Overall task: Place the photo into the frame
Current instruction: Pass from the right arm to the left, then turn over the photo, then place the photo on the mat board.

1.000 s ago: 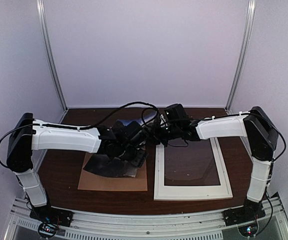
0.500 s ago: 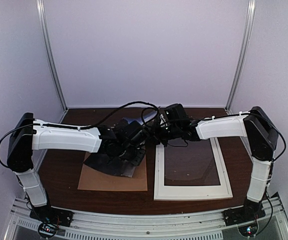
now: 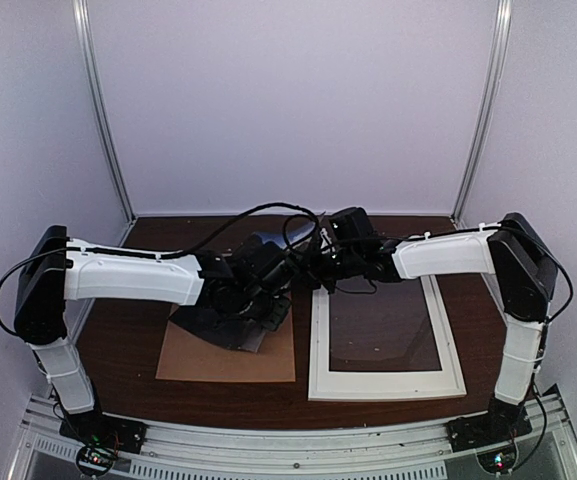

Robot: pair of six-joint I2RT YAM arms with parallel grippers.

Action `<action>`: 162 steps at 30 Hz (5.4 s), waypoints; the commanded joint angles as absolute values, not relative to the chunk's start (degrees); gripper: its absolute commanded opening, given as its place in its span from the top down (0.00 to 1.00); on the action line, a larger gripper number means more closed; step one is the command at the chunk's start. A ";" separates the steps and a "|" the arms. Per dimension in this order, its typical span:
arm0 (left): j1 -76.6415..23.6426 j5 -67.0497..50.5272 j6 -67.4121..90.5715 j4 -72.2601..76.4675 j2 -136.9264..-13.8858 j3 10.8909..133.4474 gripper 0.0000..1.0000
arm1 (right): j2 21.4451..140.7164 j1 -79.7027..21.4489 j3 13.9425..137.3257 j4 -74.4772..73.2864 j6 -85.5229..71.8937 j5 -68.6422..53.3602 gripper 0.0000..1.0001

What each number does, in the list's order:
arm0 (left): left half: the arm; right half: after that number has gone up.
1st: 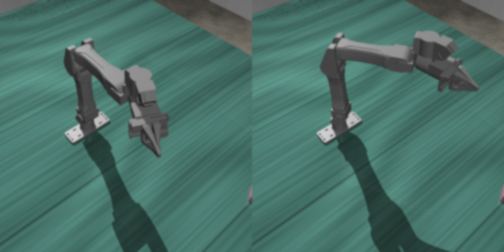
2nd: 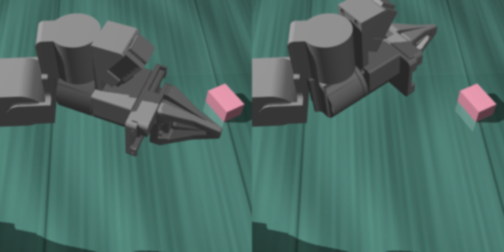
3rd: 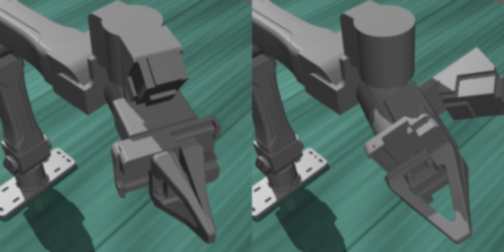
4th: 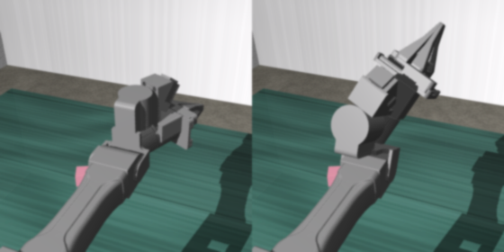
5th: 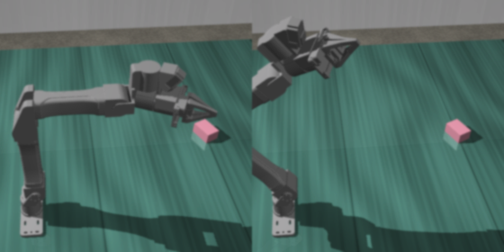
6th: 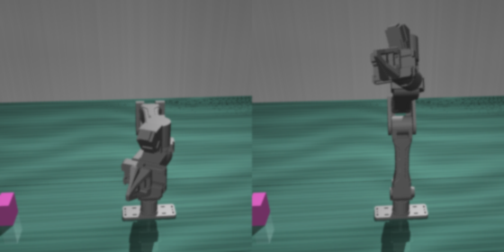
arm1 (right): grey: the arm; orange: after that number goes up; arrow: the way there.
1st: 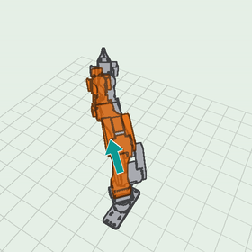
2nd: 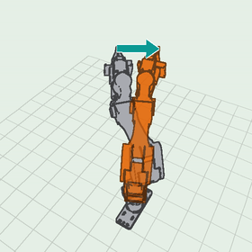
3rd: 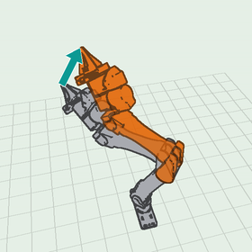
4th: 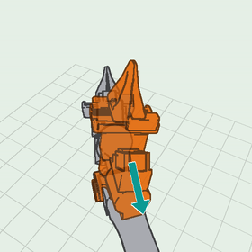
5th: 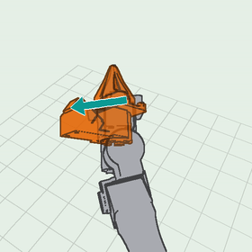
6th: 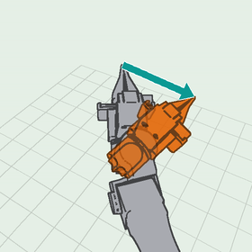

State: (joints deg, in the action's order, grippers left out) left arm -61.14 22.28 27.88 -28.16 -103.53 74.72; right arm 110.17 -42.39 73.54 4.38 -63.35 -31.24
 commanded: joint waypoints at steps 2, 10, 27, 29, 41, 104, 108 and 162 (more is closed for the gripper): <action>-61.26 22.14 27.07 -28.18 -103.67 76.55 0.70 | 110.60 -42.19 73.29 5.79 -63.37 -31.56 0.94; -61.21 21.70 27.07 -28.23 -103.52 76.72 0.83 | 110.57 -42.12 73.21 5.89 -63.38 -31.82 0.91; -61.05 24.11 26.19 -30.79 -102.59 78.46 1.00 | 103.65 -39.00 70.72 2.47 -60.65 -32.26 0.41; -60.94 24.04 26.14 -31.00 -102.32 78.65 1.00 | 101.94 -38.03 69.65 2.40 -60.36 -32.50 0.35; -59.90 18.72 24.42 -33.95 -100.81 83.40 1.00 | 86.36 -26.91 65.13 -9.23 -51.38 -31.30 0.20; -53.26 -4.46 62.76 5.94 -95.43 48.92 1.00 | 85.26 -13.90 52.10 -26.33 -27.58 -30.93 0.25; -54.88 -5.33 65.04 9.39 -98.29 49.71 1.00 | 85.19 -13.64 53.24 -28.63 -26.16 -28.58 0.25; -58.21 -20.20 58.76 3.15 -115.92 71.98 1.00 | 82.72 -9.43 53.70 -34.51 -21.45 -25.23 0.24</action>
